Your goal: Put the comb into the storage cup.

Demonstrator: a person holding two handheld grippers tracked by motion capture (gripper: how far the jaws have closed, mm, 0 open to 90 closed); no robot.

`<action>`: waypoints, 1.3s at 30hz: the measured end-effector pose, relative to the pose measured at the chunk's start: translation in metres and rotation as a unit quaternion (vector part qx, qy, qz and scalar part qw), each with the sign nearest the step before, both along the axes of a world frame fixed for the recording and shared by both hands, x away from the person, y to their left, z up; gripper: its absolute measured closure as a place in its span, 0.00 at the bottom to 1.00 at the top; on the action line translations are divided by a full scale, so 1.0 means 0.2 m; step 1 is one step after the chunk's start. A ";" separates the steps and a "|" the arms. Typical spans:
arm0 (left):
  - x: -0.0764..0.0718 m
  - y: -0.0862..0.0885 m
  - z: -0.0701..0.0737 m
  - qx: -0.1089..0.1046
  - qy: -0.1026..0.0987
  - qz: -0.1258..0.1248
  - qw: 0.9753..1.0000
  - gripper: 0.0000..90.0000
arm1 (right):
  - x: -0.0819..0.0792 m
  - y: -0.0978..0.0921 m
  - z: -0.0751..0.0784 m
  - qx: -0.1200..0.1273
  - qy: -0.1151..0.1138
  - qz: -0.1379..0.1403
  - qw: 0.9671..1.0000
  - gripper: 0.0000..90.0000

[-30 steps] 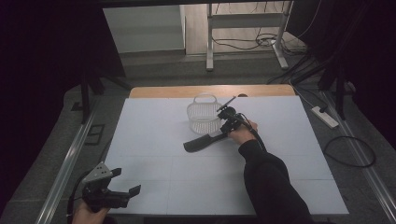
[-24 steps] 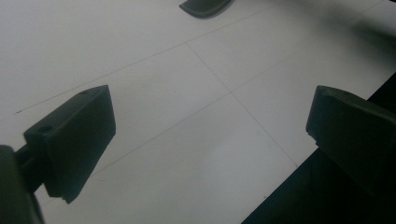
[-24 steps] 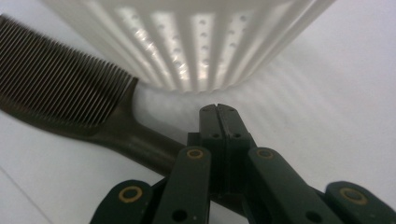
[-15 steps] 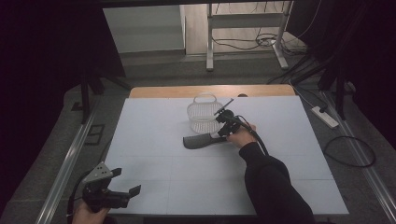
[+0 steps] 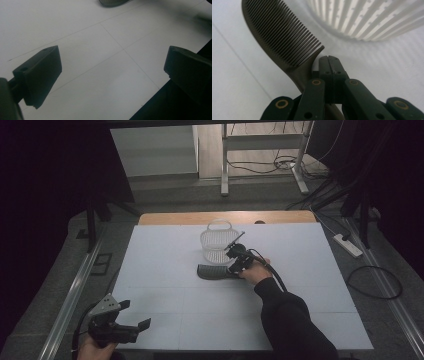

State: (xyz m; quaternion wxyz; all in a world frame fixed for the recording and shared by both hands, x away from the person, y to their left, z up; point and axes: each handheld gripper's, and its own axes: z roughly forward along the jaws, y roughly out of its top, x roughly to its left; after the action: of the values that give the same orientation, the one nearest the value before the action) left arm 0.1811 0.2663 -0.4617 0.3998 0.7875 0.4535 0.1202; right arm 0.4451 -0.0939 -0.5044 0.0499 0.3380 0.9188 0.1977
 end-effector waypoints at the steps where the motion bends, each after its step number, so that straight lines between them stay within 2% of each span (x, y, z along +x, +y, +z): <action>1: 0.00 0.00 0.00 0.000 0.000 0.000 1.000 0.03 | -0.01 0.00 0.00 -0.001 0.001 0.003 1.000 0.99; 12: 0.00 0.00 0.00 0.002 -0.001 0.000 1.000 0.03 | -0.11 -0.04 0.01 -0.011 0.000 0.022 1.000 0.99; 25: 0.00 0.00 0.00 0.002 -0.001 -0.001 1.000 0.03 | -0.27 -0.08 0.00 -0.009 0.003 0.043 0.999 0.99; 39: 0.00 -0.01 0.00 0.002 -0.001 -0.001 1.000 0.03 | -0.43 -0.13 0.01 -0.001 0.015 0.059 0.998 0.99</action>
State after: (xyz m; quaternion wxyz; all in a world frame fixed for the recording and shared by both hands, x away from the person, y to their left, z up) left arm 0.1810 0.2651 -0.4613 0.3982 0.7887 0.4524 0.1217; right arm 0.3584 -0.1206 -0.5029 0.0245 0.2857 0.9381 0.1942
